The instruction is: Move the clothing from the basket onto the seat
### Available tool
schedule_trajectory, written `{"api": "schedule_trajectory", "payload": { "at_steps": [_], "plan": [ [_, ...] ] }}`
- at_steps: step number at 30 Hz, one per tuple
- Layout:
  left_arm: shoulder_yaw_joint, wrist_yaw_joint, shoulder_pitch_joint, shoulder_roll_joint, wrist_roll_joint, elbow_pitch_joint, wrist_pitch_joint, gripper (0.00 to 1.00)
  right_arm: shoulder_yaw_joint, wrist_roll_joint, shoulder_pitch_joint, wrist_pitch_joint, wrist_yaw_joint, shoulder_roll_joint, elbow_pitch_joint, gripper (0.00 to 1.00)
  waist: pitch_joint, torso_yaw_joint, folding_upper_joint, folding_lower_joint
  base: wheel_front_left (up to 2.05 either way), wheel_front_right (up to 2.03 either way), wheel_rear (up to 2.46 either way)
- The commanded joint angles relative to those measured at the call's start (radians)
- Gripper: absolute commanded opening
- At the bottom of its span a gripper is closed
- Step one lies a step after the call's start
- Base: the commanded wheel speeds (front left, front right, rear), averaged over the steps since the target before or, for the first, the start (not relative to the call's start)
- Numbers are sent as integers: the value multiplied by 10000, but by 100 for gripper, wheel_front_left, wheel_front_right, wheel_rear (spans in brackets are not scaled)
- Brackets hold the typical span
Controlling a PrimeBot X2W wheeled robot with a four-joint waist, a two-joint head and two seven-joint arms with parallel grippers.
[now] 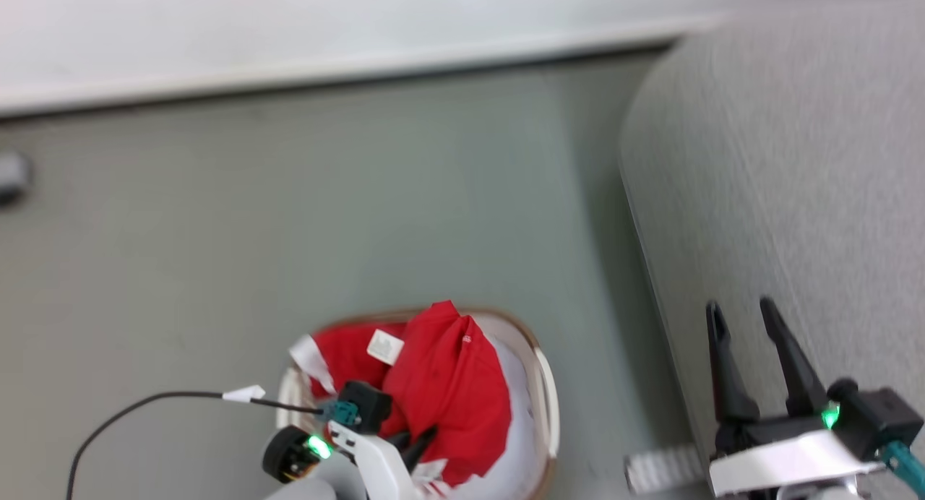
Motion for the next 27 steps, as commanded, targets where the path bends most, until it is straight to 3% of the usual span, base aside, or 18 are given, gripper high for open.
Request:
{"api": "schedule_trajectory", "payload": {
  "at_steps": [1,7,12,27],
  "plan": [
    [39,25,287,18,-202,-243,-18,0,-87,-111,338,4,-21,-55,95,100,-1680,785,0,1,0,0,0],
    [342,405,552,289,-521,-1503,58,0,-102,-273,982,4,-21,-55,320,100,-2790,1182,0,1,0,0,0],
    [668,991,557,747,-754,-2867,238,0,-52,-324,1352,4,-21,-53,433,100,-3362,1372,0,1,0,0,0],
    [2016,2767,-221,2203,-974,-6658,684,0,16,-440,1793,4,-21,-113,517,100,-4048,1596,0,1,0,0,0]
  ]
}}
